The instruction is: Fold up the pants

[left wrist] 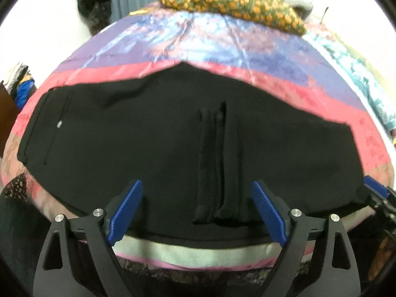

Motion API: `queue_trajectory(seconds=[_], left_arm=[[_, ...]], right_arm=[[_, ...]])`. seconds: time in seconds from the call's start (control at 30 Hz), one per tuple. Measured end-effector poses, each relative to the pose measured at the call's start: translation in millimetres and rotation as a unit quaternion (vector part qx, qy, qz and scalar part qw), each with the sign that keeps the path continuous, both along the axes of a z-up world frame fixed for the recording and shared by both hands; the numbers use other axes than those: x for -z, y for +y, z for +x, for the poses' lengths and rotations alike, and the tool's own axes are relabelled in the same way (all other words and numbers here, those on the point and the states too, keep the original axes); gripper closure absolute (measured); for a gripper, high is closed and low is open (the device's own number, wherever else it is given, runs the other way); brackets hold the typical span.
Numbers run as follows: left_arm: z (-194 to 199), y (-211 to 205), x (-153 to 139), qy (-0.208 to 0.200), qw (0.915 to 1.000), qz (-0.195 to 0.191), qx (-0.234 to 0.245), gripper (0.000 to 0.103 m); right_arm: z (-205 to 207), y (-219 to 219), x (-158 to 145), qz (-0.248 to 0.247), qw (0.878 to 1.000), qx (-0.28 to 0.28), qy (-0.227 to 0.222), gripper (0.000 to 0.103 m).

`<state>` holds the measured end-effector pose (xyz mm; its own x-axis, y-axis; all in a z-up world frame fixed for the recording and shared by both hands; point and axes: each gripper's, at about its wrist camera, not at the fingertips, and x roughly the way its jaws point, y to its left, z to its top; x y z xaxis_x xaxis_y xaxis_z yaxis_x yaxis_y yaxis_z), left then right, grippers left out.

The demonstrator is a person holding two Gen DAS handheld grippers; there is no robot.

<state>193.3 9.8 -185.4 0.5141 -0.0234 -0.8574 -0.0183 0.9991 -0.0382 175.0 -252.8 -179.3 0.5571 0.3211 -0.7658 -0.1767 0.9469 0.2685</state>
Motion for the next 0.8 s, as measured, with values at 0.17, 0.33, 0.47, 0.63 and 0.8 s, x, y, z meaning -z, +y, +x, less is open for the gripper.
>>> queue_trajectory(seconds=[0.17, 0.33, 0.47, 0.63, 0.8], left_arm=[[-3.5, 0.3, 16.6, 0.019, 0.9997, 0.017, -0.003, 0.009], [-1.0, 2.3, 18.5, 0.029, 0.9995, 0.01, -0.008, 0.006], [-0.6, 1.1, 20.2, 0.031, 0.9994, 0.016, -0.007, 0.004], [1.0, 0.1, 22.4, 0.034, 0.9991, 0.023, -0.006, 0.002], [2.6, 2.6, 25.6, 0.037, 0.9992, 0.015, -0.004, 0.001]], right_arm=[[16.6, 1.6, 26.9, 0.024, 0.998, 0.01, 0.056, 0.04], [17.9, -2.1, 29.9, 0.043, 0.998, 0.018, 0.053, 0.039], [11.0, -0.6, 34.6, 0.042, 0.998, 0.017, 0.048, 0.037], [8.5, 5.0, 37.8, 0.039, 0.998, 0.012, 0.044, 0.029], [7.6, 15.8, 38.0, 0.018, 0.999, -0.006, 0.039, 0.018]])
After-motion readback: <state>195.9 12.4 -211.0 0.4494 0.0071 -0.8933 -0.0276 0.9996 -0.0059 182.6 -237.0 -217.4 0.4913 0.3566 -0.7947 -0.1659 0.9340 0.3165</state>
